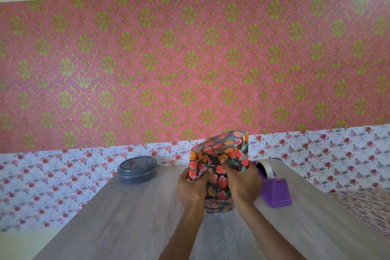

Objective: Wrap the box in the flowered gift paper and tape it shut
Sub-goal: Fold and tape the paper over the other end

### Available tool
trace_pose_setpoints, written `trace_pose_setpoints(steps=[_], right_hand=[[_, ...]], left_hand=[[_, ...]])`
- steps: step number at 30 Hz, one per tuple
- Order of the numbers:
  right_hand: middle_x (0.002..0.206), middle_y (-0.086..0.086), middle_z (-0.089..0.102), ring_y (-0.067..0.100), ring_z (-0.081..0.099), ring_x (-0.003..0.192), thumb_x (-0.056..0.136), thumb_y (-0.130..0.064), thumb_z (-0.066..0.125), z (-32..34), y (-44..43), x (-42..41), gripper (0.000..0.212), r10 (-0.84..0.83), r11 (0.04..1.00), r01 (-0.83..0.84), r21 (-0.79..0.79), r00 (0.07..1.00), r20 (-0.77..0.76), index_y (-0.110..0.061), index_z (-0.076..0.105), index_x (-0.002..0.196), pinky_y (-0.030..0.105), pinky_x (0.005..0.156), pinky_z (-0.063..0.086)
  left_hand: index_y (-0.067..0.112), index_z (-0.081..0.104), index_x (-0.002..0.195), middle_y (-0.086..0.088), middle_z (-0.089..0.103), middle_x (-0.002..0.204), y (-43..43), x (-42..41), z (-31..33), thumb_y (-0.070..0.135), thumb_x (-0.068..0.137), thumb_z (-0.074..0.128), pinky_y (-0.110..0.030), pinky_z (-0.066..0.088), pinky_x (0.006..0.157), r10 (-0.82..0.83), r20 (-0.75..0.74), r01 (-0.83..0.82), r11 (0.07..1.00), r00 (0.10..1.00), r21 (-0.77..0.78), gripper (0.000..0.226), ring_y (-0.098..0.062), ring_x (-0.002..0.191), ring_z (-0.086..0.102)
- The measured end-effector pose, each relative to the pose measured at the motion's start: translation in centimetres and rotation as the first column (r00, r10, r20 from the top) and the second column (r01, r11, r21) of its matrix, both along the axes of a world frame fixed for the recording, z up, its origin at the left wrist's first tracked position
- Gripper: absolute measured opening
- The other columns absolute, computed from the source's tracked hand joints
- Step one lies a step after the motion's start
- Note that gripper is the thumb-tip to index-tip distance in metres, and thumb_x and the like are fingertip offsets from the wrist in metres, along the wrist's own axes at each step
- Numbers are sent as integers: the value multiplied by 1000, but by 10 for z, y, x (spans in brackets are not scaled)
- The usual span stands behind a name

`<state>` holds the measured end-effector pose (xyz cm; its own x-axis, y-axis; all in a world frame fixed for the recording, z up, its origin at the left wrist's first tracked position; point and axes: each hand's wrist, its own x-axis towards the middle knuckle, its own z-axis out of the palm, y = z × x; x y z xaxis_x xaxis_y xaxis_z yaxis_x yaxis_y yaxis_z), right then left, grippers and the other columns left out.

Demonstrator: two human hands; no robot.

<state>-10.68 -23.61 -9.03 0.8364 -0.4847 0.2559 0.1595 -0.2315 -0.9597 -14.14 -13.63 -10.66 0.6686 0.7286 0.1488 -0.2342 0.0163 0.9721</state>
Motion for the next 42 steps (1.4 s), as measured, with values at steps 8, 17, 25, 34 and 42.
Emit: trace_pose_setpoints(steps=[8,17,25,34,42], right_hand=[[77,-2,57,24,55,75,67,-60,80,-5,-1,-5,50,-35,998,32,59,998,47,-20,54,84,32,66,39],[78,-5,53,15,48,77,68,-53,83,-11,-13,-13,47,-47,992,28,125,988,148,-27,48,84,31,70,40],[83,-23,63,-3,58,79,68,-62,78,-18,-28,-4,39,196,976,-212,41,950,245,-35,58,88,22,67,44],[98,13,61,30,60,90,101,-27,45,-57,-136,79,28,17,869,9,-495,999,46,-7,65,100,37,75,49],[93,11,61,25,61,85,101,-35,46,-27,-174,136,34,127,806,-359,-470,881,-455,-5,56,87,33,74,46]], left_hand=[[28,70,91,6,74,77,-5,3,-11,24,72,84,-42,60,74,-76,55,81,990,996,-113,24,-20,77,72],[32,70,109,9,76,92,-14,2,-16,27,74,82,-42,60,81,-135,83,135,991,987,10,38,-15,88,72],[23,74,90,3,75,76,-18,7,-20,28,75,82,-46,60,73,-96,55,99,994,994,-48,18,-19,75,73],[31,70,81,8,74,77,-20,11,-16,30,74,83,-32,59,68,-65,63,63,998,996,28,15,-14,75,71],[30,71,85,11,73,79,-16,17,-24,38,74,81,-40,60,71,-25,64,17,993,998,118,17,-12,76,70]])
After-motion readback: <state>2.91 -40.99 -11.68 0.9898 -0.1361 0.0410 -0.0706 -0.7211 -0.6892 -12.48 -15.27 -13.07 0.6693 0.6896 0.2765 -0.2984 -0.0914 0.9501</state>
